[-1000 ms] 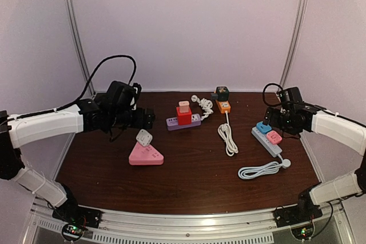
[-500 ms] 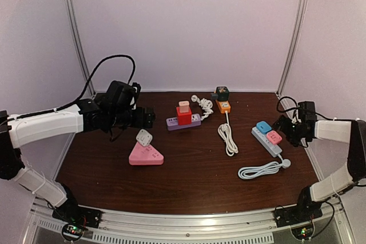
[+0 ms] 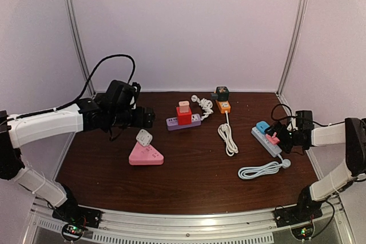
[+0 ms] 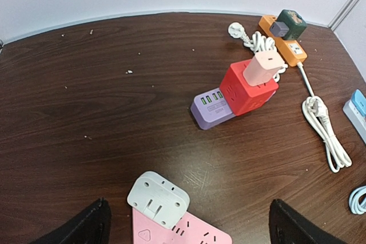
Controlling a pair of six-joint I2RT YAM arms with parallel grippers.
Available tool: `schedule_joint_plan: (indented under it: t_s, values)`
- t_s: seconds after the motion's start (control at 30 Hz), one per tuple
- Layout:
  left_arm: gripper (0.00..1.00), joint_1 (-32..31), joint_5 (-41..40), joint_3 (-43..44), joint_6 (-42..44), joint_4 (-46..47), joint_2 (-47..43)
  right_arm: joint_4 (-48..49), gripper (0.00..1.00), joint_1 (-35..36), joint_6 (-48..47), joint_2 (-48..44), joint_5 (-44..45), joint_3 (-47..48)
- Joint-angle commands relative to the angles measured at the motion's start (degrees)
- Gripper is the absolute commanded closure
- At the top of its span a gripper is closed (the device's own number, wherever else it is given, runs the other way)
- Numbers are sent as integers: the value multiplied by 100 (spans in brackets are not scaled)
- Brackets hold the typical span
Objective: Pull the plug off the socket
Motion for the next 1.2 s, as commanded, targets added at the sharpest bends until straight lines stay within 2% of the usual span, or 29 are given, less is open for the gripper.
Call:
schedule_joint_plan:
  t_s: [0.0, 0.17, 0.43, 0.73, 1.03, 1.17]
  values:
    - [2, 39, -32, 189, -79, 47, 36, 239, 0, 307, 233, -224, -308, -170]
    - [2, 39, 24, 216, -96, 80, 110, 294, 0, 835, 347, -412, -188, -300]
    - [2, 39, 66, 212, -109, 110, 125, -46, 0, 1596, 161, -249, 532, -99]
    - [2, 44, 29, 106, -103, 119, 33, -1120, 0, 2255, -420, -519, 1771, 138]
    - [2, 39, 91, 181, -26, 175, 155, -1769, 0, 2770, -291, -656, 2439, 36]
    - [2, 39, 99, 188, -10, 174, 185, -2085, 7, 3122, -136, -703, 2705, 69]
